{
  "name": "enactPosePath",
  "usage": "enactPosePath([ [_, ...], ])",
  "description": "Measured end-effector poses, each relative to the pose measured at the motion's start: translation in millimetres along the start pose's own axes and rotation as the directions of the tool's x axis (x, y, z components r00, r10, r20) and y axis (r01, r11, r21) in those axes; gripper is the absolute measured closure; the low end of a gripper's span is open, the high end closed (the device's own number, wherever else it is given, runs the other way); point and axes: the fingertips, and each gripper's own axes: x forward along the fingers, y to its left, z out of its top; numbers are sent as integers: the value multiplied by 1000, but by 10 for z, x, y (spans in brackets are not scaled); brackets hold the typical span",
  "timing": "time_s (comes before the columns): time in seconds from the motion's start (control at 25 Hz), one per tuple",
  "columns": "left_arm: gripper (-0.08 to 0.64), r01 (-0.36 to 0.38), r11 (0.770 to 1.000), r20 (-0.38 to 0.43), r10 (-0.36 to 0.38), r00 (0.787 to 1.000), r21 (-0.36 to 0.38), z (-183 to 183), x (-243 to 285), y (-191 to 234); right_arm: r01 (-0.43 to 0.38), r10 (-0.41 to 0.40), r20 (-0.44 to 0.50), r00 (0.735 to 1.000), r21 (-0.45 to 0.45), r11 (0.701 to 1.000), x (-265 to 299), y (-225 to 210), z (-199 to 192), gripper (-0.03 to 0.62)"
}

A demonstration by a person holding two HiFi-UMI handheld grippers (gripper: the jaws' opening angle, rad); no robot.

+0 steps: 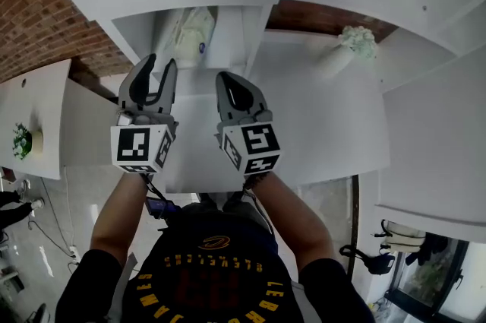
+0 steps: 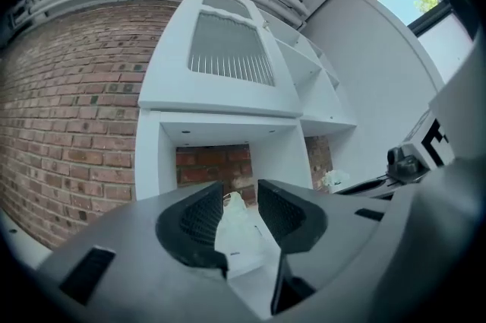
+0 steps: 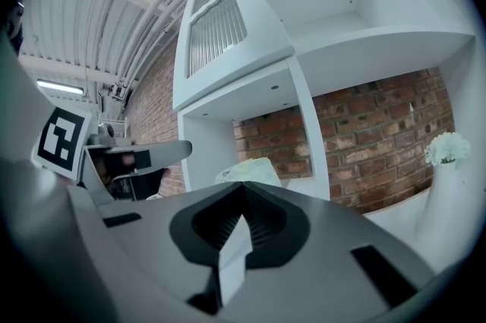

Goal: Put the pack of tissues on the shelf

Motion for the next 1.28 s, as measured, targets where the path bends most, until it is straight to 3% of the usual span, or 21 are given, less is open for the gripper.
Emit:
enactPosePath([
  [0.2,422,33,996,-13,-34,999,-81,11,-299,-55,-25,25,-3,1000,6,1000,-142,136,-16,594],
  [0.36,423,94,979,-27,-100,995,-182,36,-518,-126,-52,52,-7,999,26,998,-268,263,-26,594],
  [0.6,442,131,955,-45,-148,988,-265,-41,-897,-298,-78,80,-25,997,61,995,-540,482,-142,594],
  [0.84,470,167,932,-76,-201,977,-321,-123,-1227,-474,-97,98,-12,995,17,995,-787,610,-59,594],
  [1.12,552,131,922,-94,-176,980,-364,-186,-1452,-458,-100,101,-6,995,24,995,-988,651,-53,594],
  [1.28,557,130,919,-106,-182,978,-373,-198,-1559,-506,-90,91,-14,996,45,995,-1131,655,-130,594],
])
